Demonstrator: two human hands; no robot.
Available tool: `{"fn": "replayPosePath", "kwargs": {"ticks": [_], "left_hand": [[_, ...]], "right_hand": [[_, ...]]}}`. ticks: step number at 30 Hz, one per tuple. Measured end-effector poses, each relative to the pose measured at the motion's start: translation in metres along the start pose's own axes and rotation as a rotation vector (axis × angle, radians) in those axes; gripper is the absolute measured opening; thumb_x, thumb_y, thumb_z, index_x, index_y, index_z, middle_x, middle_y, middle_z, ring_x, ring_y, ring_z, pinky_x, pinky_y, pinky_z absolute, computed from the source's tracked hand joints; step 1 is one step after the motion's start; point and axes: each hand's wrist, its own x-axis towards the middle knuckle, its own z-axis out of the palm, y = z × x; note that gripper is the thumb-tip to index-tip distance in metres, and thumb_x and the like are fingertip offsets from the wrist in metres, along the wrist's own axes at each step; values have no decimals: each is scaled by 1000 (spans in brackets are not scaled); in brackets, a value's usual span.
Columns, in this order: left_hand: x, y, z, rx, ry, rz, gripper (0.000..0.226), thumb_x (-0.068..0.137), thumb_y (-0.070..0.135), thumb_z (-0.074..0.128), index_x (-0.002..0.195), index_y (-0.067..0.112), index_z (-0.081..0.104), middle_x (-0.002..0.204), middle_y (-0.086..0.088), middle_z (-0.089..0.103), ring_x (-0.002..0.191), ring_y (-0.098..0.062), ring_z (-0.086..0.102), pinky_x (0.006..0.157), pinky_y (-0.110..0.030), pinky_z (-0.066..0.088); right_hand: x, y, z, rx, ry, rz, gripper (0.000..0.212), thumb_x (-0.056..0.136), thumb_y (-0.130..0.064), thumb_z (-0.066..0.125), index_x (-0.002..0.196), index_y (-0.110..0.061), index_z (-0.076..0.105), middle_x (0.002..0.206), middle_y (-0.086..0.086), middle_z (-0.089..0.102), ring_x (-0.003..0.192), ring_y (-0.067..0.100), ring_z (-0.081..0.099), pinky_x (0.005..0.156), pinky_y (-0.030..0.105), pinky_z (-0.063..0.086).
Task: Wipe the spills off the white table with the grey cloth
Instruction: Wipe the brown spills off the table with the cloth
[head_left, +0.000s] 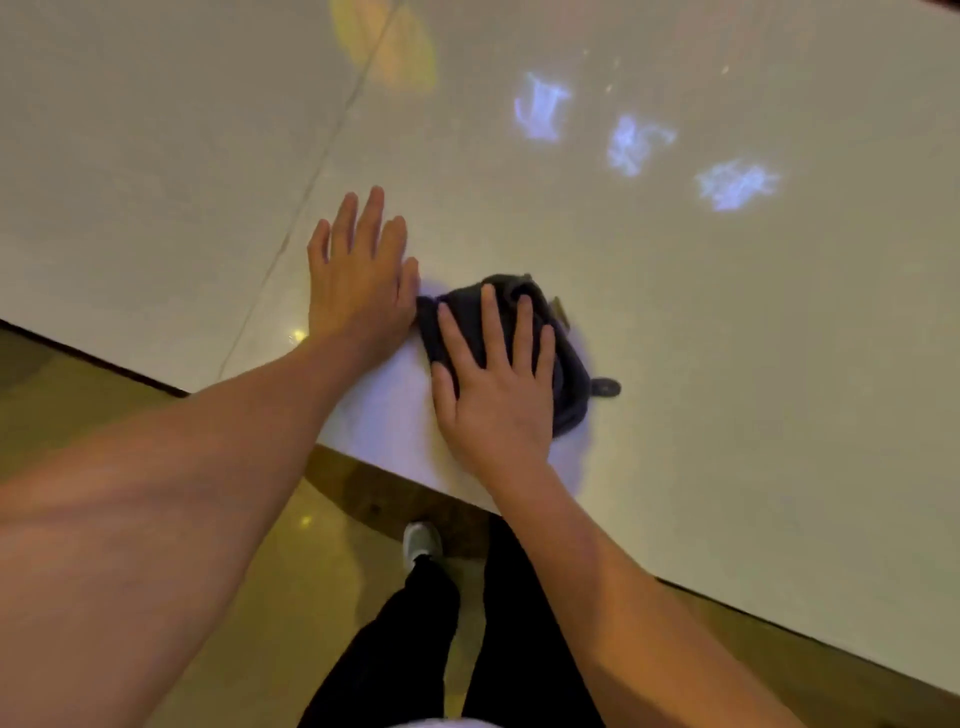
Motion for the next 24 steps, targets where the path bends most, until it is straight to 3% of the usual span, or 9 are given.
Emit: {"fn": "replayPosePath", "kwargs": {"ticks": [3, 8, 12, 14, 18, 21, 24], "left_hand": [[-7, -1, 1, 6, -55, -18, 60, 101, 44, 26, 155, 18, 30, 169, -9, 8, 155, -32, 2, 123, -53, 5], [-63, 22, 17, 8, -110, -10, 67, 98, 60, 17, 158, 31, 19, 170, -10, -2, 154, -39, -7, 122, -57, -3], [-82, 33, 22, -6, -87, -21, 67, 97, 61, 15, 157, 32, 18, 169, -11, -3, 153, -40, -9, 121, -58, -5], [-83, 33, 23, 14, -76, -27, 67, 96, 62, 13, 157, 33, 17, 170, -10, -3, 154, -39, -9, 121, -58, -6], [-84, 35, 21, 3, -57, -30, 65, 98, 58, 17, 157, 32, 19, 170, -11, 0, 154, -39, -6, 122, -58, -3], [-85, 36, 18, 20, -57, -33, 63, 99, 57, 19, 157, 33, 17, 170, -10, -1, 154, -37, -7, 122, -57, -2], [-82, 37, 17, 12, -86, -49, 63, 99, 56, 20, 157, 33, 17, 170, -9, -3, 154, -36, -9, 122, -57, -3]], "right_hand": [[-76, 42, -1, -42, 31, 100, 57, 102, -52, 36, 158, -43, 29, 170, 6, 23, 157, 39, 14, 127, 57, 11], [-118, 147, -37, -33, 101, 677, 59, 105, -52, 25, 162, -41, 16, 173, 9, 9, 158, 40, 3, 126, 60, 7], [-99, 123, -32, 40, 179, 909, 60, 107, -50, 23, 163, -38, 9, 173, 11, 0, 157, 42, -5, 126, 61, -1], [-93, 73, -14, 29, 156, 771, 61, 105, -49, 26, 163, -40, 9, 173, 12, 1, 157, 43, -4, 126, 61, 0], [-111, -13, 21, 1, 77, 287, 60, 101, -53, 29, 160, -41, 23, 172, 10, 15, 157, 41, 5, 126, 59, 3], [-115, 3, 19, -35, -1, 76, 58, 103, -57, 27, 159, -43, 23, 172, 7, 16, 157, 39, 6, 125, 57, 2], [-101, 63, -3, -101, -33, -103, 57, 102, -57, 35, 157, -48, 26, 172, 5, 19, 157, 39, 10, 126, 56, 8]]}}
